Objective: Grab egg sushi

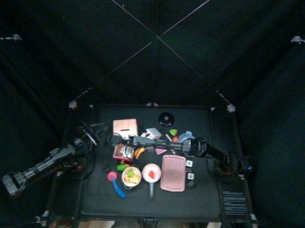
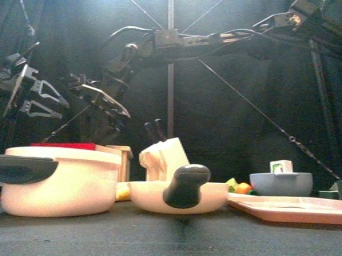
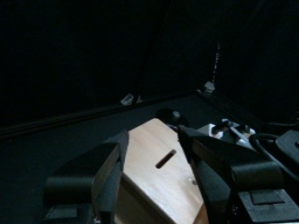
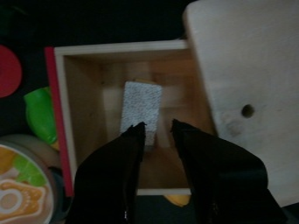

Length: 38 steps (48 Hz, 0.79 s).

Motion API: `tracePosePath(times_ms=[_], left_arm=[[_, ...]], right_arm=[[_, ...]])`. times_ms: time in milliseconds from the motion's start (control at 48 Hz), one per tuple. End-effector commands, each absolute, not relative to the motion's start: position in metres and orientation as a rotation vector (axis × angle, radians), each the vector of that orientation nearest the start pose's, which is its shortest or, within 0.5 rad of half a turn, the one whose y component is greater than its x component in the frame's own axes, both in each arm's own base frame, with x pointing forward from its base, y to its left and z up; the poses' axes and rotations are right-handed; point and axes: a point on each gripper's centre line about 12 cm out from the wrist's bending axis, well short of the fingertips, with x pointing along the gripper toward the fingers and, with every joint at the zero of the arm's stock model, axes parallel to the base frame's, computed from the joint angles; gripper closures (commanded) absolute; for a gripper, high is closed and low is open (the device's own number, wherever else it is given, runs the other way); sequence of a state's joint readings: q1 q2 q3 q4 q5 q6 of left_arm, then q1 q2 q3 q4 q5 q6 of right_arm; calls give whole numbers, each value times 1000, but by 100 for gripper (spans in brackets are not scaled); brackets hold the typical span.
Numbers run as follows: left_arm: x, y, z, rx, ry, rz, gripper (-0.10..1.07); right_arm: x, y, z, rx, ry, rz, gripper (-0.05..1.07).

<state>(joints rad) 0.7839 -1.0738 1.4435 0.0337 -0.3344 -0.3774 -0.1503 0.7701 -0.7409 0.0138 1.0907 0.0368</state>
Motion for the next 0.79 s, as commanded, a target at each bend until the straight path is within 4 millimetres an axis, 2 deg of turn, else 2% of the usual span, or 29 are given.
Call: tracePosePath(times_ms=[0,167,292,771], left_arm=[[118,115,214,-335,-109,767,11],[118,115,215,-335,-110,767,11],[118,115,214,-336,-109,768,11],[118,115,215,-335,-110,767,11]], right_arm=[[597,-89,223,140,1032,-140,21],[601,-91,212,145,1028,-140,6],[602,-90,199,148,1051,-137,0],[602,-93,172,151,1108,-145,-1]])
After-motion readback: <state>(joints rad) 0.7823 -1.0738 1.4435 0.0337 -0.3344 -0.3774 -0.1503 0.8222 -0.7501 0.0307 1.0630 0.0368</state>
